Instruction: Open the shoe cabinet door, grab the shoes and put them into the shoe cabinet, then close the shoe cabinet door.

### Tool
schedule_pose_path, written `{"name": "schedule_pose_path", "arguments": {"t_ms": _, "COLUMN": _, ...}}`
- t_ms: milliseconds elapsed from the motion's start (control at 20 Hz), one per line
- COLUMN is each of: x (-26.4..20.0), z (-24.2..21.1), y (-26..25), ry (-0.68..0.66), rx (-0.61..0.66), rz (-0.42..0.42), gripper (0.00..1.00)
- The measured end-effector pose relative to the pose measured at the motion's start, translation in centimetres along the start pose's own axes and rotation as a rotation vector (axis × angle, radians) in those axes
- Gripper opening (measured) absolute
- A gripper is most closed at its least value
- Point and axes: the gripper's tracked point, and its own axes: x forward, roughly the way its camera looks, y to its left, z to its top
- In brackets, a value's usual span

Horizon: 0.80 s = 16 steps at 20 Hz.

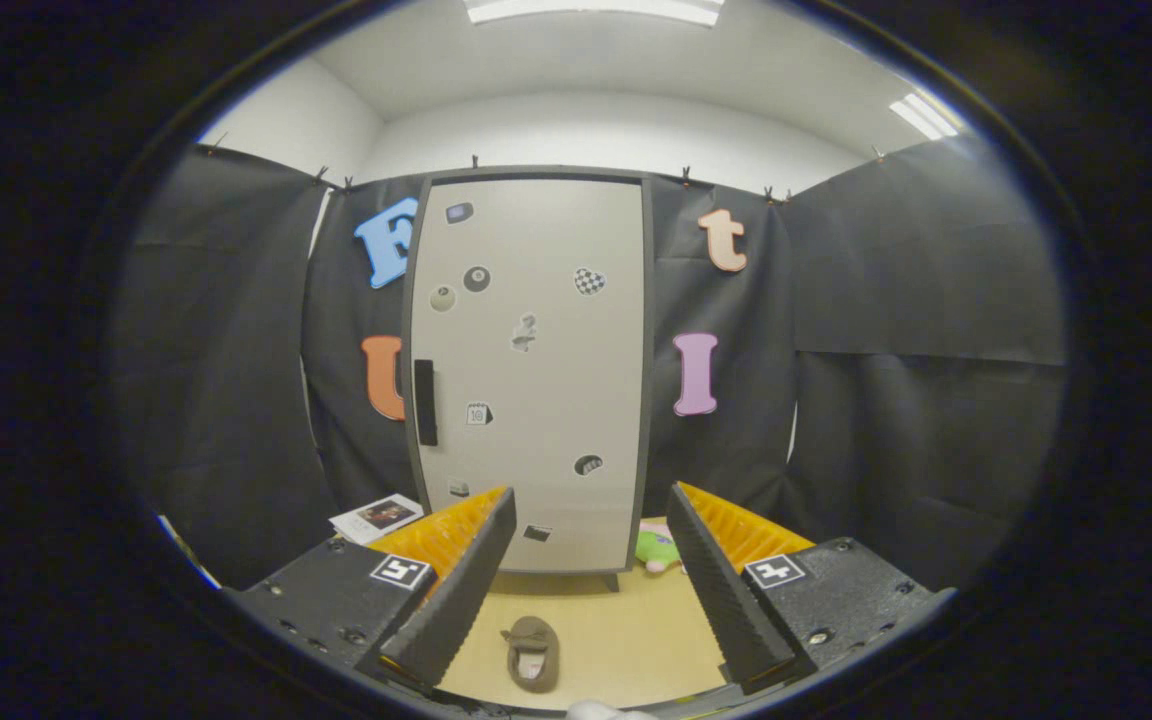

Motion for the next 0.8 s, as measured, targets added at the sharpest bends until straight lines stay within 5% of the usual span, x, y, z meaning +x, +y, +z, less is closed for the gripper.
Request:
{"name": "schedule_pose_path", "arguments": {"t_ms": 400, "x": 7.7, "z": -0.8, "y": 7.2, "ry": 0.048, "rx": 0.014, "rz": 0.073, "gripper": 0.99}}
{"name": "schedule_pose_path", "arguments": {"t_ms": 800, "x": 18.9, "z": -0.5, "y": 17.9, "ry": 0.081, "rx": 0.023, "rz": 0.245, "gripper": 0.99}}
